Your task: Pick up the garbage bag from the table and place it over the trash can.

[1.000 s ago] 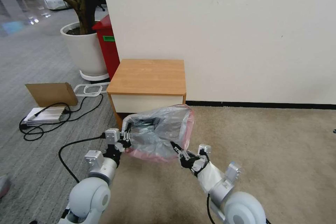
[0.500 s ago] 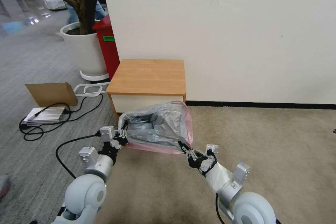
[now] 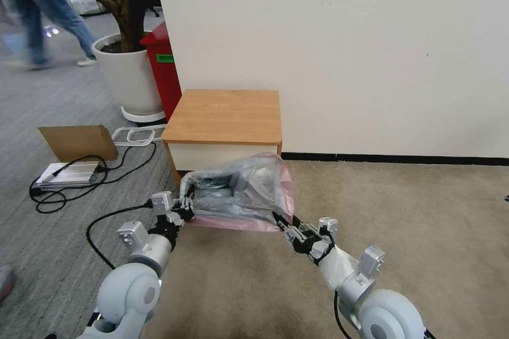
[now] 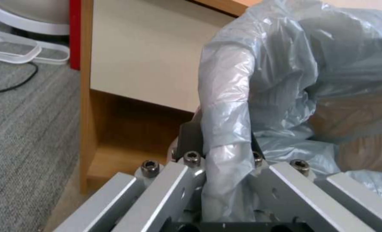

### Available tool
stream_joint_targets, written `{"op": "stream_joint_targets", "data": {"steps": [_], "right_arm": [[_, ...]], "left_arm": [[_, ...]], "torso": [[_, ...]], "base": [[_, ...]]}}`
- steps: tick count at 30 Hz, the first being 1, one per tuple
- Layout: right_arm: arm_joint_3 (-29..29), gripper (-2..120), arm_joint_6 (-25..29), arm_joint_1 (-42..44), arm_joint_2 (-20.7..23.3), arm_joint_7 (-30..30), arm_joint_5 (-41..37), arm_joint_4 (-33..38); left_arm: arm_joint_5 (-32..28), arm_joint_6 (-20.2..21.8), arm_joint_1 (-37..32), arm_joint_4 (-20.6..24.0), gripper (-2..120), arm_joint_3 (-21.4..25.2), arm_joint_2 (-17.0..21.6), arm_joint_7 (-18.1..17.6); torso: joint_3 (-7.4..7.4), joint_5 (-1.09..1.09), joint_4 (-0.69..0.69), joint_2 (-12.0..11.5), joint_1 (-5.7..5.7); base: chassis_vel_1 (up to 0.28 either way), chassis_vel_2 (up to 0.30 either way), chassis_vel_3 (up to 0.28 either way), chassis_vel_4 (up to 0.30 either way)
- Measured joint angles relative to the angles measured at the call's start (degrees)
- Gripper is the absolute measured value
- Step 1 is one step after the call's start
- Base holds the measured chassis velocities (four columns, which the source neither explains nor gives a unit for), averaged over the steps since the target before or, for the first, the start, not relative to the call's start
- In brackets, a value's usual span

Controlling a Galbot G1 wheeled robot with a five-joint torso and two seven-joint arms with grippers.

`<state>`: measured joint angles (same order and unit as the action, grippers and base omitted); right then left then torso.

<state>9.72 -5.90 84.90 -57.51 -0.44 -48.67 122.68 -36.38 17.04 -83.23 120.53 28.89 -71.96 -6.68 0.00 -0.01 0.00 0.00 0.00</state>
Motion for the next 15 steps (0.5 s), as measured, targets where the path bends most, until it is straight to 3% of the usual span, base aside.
{"op": "stream_joint_targets", "data": {"steps": [11, 15], "right_arm": [[1.6, 96, 0.9, 1.1, 0.0, -0.9, 2.3, 0.8], [2.6, 100, 1.5, 1.6, -0.7, -1.2, 2.3, 1.8]], "left_arm": [[0.0, -0.1, 0.2, -0.7, 3, 0.4, 0.2, 0.0], [0.0, -0.1, -0.3, -0.8, 3, 0.5, 0.3, 0.0]], "torso": [[0.0, 0.02, -0.01, 0.0, 0.0], [0.0, 0.01, 0.0, 0.0, 0.0]], "base": [[0.0, 0.0, 0.0, 0.0], [0.0, 0.0, 0.0, 0.0]]}}
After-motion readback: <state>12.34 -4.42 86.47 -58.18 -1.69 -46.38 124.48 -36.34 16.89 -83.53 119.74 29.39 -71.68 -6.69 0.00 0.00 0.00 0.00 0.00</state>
